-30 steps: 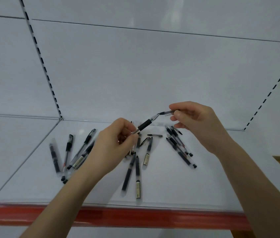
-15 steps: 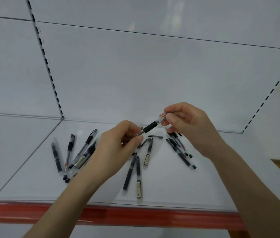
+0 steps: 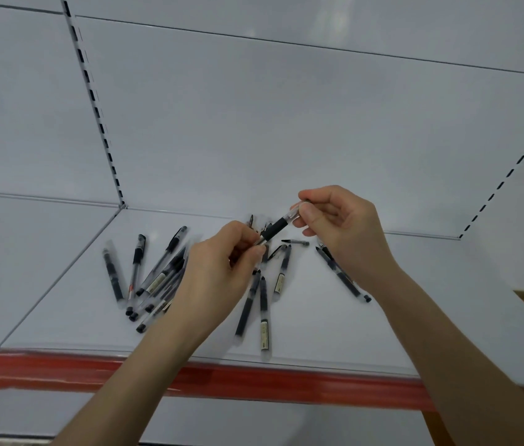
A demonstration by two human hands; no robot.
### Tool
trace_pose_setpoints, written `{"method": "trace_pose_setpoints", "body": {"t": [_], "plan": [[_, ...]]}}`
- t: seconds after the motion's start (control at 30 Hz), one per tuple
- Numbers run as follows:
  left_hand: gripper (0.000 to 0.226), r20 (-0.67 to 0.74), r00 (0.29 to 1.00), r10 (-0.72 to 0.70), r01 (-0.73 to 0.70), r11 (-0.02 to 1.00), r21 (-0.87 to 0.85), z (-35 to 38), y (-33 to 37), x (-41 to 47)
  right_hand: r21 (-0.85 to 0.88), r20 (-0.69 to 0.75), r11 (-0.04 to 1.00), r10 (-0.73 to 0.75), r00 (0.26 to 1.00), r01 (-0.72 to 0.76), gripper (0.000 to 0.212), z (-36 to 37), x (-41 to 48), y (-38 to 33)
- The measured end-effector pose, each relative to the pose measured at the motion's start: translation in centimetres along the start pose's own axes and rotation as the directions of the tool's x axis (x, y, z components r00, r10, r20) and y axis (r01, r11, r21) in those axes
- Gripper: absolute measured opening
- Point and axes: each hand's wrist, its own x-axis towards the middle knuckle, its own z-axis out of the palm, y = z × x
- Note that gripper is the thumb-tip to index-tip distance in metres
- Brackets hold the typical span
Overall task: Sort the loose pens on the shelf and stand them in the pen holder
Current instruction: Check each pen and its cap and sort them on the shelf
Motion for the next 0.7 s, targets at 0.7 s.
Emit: {"method": "trace_pose_setpoints", "body": {"t": [0.7], "plan": [[0.025,-0.024,0.975,-0.219,0.168,0.665,0.728,-2.6,-5.5,0.8,-0.753,0.147,0.657,0.215,0.965,-0.032,0.016,-1.6,4.1,9.8]]}}
